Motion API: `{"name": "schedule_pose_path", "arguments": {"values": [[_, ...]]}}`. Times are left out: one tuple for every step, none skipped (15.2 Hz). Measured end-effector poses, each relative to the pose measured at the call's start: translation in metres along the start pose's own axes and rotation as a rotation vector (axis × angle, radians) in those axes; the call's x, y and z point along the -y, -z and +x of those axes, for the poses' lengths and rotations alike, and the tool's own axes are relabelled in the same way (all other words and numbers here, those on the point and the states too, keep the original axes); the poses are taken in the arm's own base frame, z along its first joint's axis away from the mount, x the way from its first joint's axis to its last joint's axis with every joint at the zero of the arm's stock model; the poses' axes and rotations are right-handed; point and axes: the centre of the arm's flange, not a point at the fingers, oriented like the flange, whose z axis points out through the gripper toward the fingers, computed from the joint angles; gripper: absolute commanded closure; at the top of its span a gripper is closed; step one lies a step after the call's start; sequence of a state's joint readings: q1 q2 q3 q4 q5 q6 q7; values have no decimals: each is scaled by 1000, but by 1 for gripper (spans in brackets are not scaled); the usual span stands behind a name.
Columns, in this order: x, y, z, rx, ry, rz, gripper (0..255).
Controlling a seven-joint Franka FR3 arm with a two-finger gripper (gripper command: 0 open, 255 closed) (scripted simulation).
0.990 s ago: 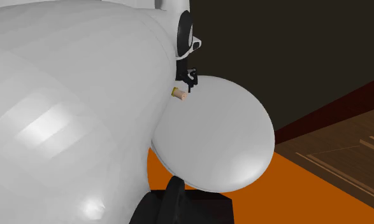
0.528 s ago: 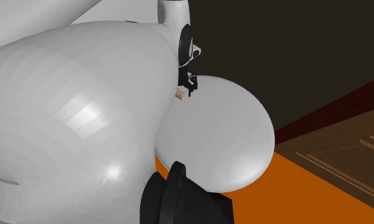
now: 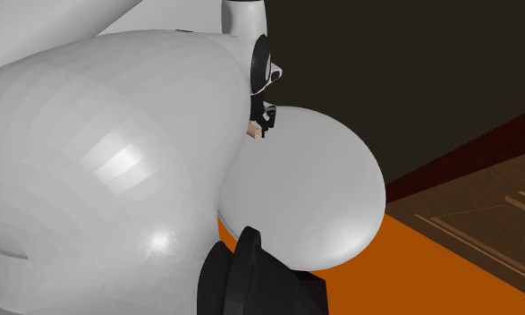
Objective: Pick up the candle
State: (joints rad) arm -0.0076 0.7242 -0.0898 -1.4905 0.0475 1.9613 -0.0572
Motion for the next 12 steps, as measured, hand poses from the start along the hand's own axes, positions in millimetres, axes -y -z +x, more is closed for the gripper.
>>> {"name": "schedule_pose_path", "arguments": {"values": [[0,0,0,0,0,0,255],[0,0,0,0,0,0,255],[0,2,0,0,0,0,255],[-1,6,-1,0,0,0,255],[-1,10,-3,0,0,0,255],[0,14,-4,0,0,0,255],[0,20,-5,0,0,0,255],[0,24,-7,0,0,0,255],[0,30,-8,0,0,0,255],[0,34,-9,0,0,0,255],[0,40,-10,0,0,0,255],[0,45,-11,0,0,0,255]]}}
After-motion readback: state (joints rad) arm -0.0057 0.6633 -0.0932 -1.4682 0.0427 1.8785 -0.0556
